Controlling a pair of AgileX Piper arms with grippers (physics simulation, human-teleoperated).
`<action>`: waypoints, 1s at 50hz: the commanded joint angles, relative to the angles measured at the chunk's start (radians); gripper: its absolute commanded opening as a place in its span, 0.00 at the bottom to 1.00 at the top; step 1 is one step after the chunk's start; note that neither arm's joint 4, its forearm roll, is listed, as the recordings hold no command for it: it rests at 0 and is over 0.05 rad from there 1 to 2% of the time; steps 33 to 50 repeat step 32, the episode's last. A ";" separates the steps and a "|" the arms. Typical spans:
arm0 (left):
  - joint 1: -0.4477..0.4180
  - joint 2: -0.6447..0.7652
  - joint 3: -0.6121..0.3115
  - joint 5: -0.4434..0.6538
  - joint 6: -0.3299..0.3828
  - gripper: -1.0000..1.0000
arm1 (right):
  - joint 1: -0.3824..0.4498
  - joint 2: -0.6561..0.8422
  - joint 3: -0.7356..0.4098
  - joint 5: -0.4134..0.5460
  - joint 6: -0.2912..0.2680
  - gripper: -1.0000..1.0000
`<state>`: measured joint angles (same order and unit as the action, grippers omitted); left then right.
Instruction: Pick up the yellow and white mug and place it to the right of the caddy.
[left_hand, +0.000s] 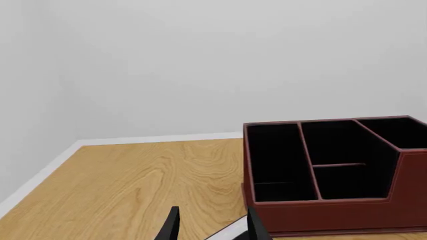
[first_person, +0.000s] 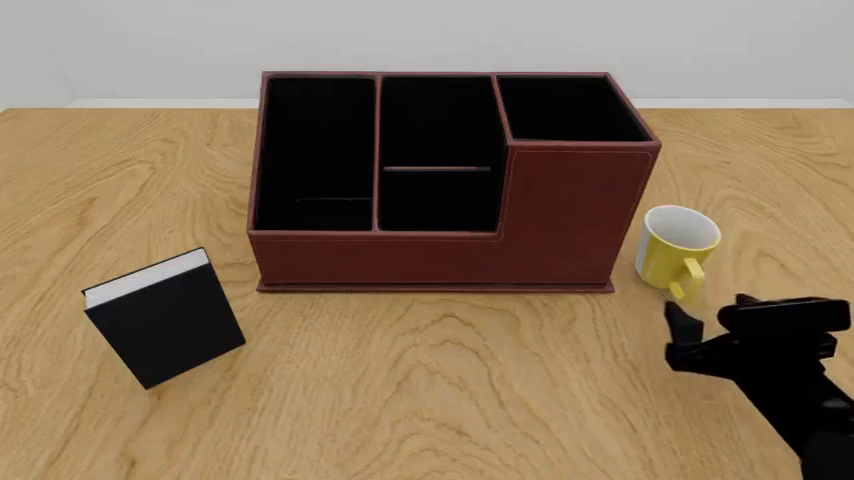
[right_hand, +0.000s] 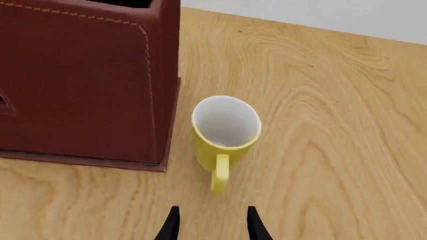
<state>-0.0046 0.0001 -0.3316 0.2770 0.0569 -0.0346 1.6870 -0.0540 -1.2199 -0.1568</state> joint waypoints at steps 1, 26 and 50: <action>-0.008 0.000 0.009 -0.005 -0.005 1.00 | 0.003 -0.095 0.053 0.000 -0.026 1.00; 0.011 0.000 0.047 -0.046 -0.030 1.00 | 0.074 -1.135 0.052 0.875 -0.082 1.00; 0.020 0.000 0.046 -0.049 -0.036 1.00 | 0.117 -1.245 0.026 1.000 -0.106 1.00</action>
